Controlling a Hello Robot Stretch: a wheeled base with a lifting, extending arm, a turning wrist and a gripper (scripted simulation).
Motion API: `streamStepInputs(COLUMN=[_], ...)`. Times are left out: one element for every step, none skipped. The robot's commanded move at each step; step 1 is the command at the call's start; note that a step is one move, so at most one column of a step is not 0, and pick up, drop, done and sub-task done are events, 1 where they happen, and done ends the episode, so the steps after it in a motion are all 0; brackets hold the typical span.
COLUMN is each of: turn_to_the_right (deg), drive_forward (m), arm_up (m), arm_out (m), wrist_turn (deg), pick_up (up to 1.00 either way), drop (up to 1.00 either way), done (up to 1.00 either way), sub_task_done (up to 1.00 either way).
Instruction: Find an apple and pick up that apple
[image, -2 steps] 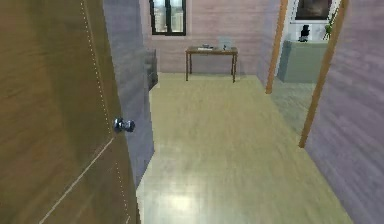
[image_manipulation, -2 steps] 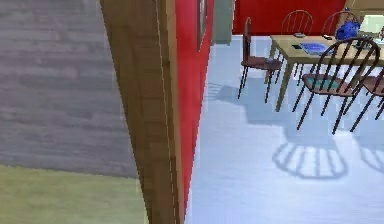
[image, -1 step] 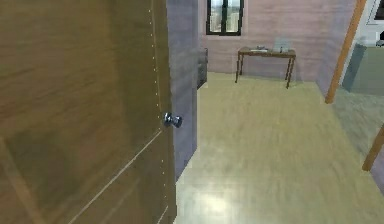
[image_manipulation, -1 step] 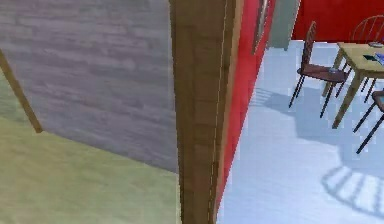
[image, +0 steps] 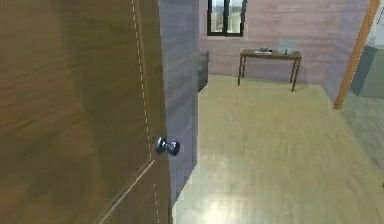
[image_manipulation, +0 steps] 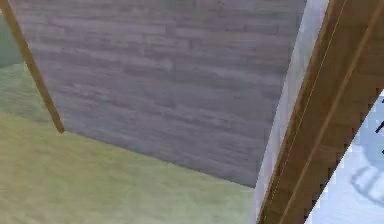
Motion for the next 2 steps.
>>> streamStepInputs(turn_to_the_right=[33.0, 0.0], drive_forward=[0.00, 0.45], arm_up=[0.00, 0.00], arm_out=[0.00, 0.00], wrist_turn=[0.0, 0.0], pick_up=[0.00, 0.00], drop=[0.00, 0.00], done=[0.00, 0.00], sub_task_done=[0.00, 0.00])
